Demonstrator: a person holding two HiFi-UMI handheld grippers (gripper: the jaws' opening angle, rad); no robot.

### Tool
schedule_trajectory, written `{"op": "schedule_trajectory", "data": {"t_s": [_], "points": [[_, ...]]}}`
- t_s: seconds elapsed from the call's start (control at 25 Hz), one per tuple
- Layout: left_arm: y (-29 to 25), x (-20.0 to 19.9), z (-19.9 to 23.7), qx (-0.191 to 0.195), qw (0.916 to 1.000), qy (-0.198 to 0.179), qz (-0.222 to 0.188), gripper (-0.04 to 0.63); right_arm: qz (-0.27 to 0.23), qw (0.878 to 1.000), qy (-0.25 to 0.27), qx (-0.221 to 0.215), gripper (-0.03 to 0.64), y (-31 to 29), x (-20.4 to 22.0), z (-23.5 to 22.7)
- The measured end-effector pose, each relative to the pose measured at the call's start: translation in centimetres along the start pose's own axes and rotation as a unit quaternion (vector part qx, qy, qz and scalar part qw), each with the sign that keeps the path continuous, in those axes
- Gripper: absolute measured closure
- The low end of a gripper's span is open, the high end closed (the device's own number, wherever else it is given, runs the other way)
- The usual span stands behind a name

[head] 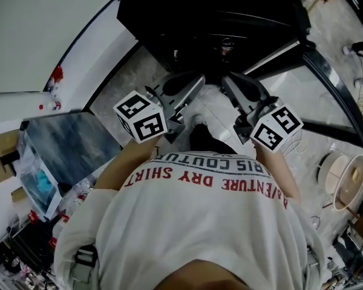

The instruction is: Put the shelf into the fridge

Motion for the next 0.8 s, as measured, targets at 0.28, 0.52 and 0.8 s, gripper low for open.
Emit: {"op": "schedule_trajectory", "data": {"t_s": [0.28, 0.52, 0.8], "points": [[0.2, -0.3, -0.7, -0.007, 1.0000, -0.005, -0.003, 0.555, 0.004, 1.000, 0.023, 0.000, 0.594, 0.2, -0.5, 0.8], [0.5, -0.2, -0.9, -0.012, 0.9999, -0.009, 0.001, 0.555, 0.004, 1.000, 0.017, 0.002, 0.594, 0.3, -0.5, 0.9], [0.3, -0.2, -1.0, -0.011, 0.9999, -0.011, 0.002, 0.555, 0.003, 1.000, -0.002, 0.010, 0.594, 0.4, -0.1, 0.6]]}}
Point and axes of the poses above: the fingertips, and each gripper's own axes: y backward along the fingers, z to its left, x out of its underside, the point moved 9 cm from there along y, backward along the fingers, and after that the axes turned 11 degrees about x, right-handed, at the moved point
